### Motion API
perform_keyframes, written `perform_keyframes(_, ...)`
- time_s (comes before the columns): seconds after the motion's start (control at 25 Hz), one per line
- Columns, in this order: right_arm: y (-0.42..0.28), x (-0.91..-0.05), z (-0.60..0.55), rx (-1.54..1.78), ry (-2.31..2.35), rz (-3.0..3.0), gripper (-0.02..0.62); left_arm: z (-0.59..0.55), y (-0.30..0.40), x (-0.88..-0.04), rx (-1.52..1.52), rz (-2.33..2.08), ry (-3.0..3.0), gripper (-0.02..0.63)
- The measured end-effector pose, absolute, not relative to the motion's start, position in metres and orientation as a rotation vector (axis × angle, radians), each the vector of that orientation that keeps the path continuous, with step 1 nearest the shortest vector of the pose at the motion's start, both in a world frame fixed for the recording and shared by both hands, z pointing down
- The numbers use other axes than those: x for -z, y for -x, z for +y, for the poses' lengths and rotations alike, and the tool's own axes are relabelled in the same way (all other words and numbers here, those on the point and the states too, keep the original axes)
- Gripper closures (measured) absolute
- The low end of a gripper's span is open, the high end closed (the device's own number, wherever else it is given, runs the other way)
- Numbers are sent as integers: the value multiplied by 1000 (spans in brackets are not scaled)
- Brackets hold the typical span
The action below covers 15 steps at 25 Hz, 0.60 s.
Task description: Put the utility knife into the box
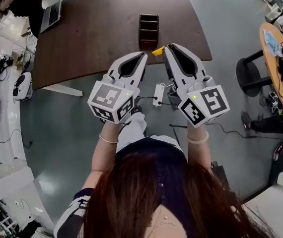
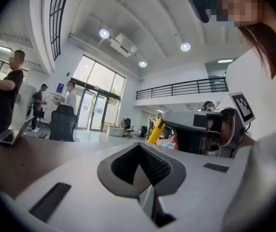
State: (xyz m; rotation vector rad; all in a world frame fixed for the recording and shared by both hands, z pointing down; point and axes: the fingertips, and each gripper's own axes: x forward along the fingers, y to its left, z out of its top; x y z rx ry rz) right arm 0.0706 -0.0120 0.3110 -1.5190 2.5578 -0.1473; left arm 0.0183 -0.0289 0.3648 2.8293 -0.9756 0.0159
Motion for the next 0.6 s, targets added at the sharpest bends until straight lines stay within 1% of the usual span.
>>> perform_keyframes(0.28, -63, -309, -85, 126, 1573, 2540, 546, -110, -13, -368, 9, -905, -2813, 614)
perform_keyframes(0.6, -81, -313, -132, 146, 1577, 2543, 546, -156, -30, -362, -10, -897, -2836, 614)
